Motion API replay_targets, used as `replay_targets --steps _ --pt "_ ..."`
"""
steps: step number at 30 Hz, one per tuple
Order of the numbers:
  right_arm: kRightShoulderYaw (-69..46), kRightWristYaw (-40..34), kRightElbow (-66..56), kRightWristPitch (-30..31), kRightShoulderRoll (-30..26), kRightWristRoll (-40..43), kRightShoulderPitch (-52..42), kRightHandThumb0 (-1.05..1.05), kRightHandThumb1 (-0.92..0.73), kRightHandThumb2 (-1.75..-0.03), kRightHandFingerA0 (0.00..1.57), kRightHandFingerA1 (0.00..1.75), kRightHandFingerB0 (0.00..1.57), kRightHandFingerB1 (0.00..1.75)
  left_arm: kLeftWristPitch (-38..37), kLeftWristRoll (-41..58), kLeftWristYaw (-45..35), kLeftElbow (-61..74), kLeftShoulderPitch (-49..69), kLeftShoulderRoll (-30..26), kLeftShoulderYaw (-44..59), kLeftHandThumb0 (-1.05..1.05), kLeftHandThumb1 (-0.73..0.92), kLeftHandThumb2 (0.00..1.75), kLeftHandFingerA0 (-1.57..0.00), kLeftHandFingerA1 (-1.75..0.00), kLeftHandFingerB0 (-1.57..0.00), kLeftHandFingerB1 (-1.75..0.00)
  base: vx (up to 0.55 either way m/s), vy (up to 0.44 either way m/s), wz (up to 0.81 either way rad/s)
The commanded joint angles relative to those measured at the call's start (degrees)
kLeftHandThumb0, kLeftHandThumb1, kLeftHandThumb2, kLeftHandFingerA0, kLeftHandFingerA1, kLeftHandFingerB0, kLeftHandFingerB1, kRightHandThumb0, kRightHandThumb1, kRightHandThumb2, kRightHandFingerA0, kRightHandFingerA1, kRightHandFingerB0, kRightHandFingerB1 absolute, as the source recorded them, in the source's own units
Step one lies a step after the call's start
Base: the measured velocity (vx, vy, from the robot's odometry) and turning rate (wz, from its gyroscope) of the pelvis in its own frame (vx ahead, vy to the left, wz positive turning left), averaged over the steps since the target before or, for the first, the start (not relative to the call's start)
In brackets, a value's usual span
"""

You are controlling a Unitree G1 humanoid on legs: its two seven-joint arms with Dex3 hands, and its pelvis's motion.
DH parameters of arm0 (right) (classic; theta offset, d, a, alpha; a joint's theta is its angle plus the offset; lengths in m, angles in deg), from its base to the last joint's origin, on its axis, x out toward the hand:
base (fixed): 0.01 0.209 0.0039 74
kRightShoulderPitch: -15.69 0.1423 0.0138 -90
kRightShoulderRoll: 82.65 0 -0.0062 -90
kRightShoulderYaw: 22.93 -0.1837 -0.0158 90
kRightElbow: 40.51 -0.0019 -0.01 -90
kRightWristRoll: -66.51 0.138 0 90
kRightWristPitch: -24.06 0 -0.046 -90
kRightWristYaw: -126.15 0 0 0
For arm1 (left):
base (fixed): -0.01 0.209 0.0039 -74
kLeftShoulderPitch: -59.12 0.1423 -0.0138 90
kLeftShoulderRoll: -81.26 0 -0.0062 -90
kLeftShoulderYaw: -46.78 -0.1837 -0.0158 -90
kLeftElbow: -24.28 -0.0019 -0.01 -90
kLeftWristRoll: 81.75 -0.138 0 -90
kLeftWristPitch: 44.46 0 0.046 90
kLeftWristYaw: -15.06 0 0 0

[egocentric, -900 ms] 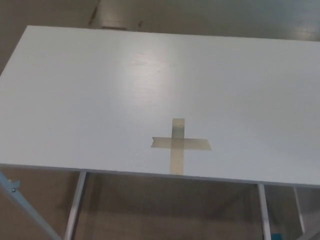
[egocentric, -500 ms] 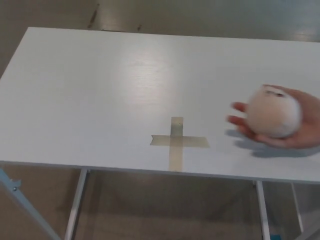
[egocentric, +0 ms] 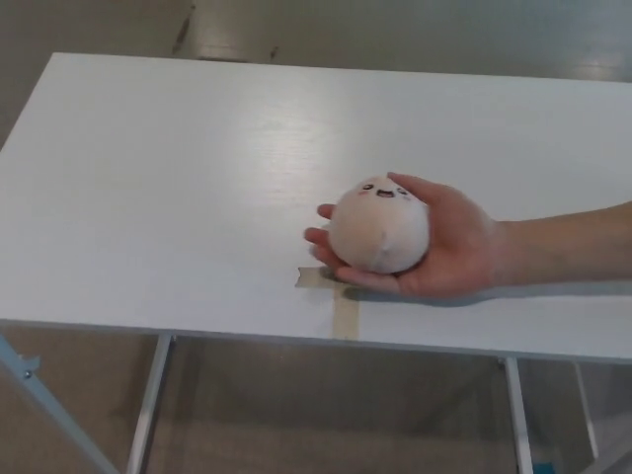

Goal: Use the left hand to take the pink dumpling toy on a person's hand and put it on the desk.

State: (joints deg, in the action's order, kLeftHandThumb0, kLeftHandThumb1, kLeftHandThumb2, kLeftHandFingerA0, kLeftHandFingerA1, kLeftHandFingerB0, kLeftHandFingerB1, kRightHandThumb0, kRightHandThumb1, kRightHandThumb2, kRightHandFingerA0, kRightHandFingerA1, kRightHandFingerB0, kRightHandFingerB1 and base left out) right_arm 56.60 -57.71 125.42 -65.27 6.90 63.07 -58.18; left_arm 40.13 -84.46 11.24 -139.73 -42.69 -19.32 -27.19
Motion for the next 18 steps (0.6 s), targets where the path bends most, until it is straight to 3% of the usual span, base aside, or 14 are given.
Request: replay_targets --steps 1,18 --pt "0.01 0.12 0.03 -0.16 -0.09 0.2 -0.22 -0.19 -0.69 -0.6 0.7 0.47 0.54 0.42 -0.54 0.44 -0.91 -0.12 0.56 -0.78 -0.69 -0.21 0.55 0.56 -0.73 -0.47 -0.47 -0.38 0.0 0.0 0.0" --pt "-0.02 0.65 0.24 0.36 -0.28 0.15 -0.1 -0.2 -0.68 -0.6 0.69 0.46 0.54 0.42 -0.63 1.03 -0.92 -0.14 0.16 -0.58 -1.19 -0.21 0.56 0.56 -0.75 -0.47 -0.47 -0.38 0.0 0.0 0.0"
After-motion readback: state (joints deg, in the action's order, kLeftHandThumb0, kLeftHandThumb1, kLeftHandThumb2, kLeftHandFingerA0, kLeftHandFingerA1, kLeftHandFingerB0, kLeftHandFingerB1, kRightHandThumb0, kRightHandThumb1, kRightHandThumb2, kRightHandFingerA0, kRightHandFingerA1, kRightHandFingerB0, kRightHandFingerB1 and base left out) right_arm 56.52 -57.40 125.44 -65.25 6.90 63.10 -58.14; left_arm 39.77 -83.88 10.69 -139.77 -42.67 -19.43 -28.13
